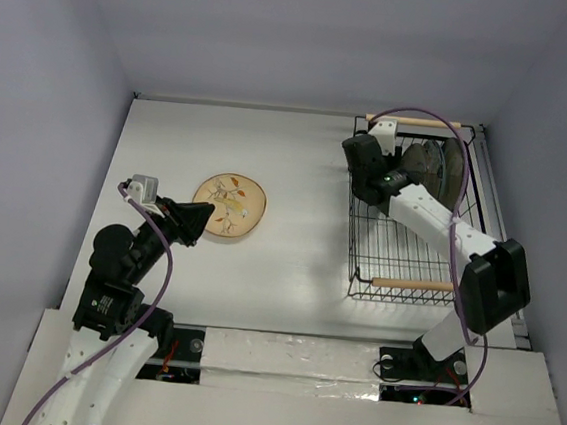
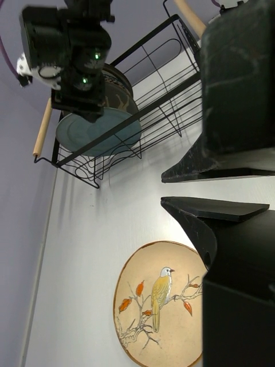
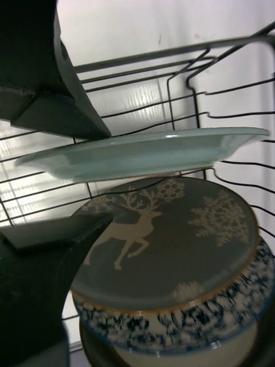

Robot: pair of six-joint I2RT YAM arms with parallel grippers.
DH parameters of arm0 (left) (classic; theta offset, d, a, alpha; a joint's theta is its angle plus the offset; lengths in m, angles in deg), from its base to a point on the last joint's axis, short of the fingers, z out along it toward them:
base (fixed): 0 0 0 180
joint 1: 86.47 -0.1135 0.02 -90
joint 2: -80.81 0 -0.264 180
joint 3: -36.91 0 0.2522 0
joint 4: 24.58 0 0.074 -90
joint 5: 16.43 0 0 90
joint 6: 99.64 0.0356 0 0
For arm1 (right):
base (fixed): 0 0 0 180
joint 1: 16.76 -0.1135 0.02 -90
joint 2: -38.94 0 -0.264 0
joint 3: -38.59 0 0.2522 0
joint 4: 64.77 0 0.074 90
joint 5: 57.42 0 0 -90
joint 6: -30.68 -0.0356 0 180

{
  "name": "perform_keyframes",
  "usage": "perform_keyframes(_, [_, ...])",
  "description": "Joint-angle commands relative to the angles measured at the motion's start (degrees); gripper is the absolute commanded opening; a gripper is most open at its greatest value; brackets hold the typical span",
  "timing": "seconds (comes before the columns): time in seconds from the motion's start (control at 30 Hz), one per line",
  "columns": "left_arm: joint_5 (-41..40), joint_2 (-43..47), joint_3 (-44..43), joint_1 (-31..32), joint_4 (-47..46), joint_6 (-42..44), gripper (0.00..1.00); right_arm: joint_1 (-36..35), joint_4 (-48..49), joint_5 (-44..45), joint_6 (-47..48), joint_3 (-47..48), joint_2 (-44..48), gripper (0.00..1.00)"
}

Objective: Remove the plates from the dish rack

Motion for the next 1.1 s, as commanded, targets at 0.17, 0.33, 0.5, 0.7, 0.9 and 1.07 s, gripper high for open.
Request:
perform_keyframes(0.17, [0.67,0.76,-0.04,-0.24,-1.90,-0.03,0.14,1.53,-0.48,2.89,2.66,6.12,-5.58,0.25])
perform_keyframes(0.33, [0.67,0.76,-0.13,-0.24,-1.90,-0.03,0.15,1.53,-4.00,4.56,3.01,9.64,-5.86,0.05])
perform_keyframes(0.5, [1.02,0.67,0.05,-0.24,-2.17,-0.12,0.15,1.53,-4.87,6.57,5.46,10.26,-1.99,0.00])
perform_keyframes(0.7, [1.11,0.67,0.05,-0.24,-2.17,-0.04,0.15,1.53,-6.72,7.81,6.70,12.80,3.98,0.00])
perform_keyframes(0.9, [1.02,0.59,0.13,-0.24,-2.17,-0.12,0.15,0.91,-6.55,6.06,4.87,13.77,12.50,0.00])
perform_keyframes(1.07, [1.02,0.32,0.05,-0.24,-2.17,-0.12,0.15,-4.00,2.66,-8.77,0.91,8.42,20.76,0.00])
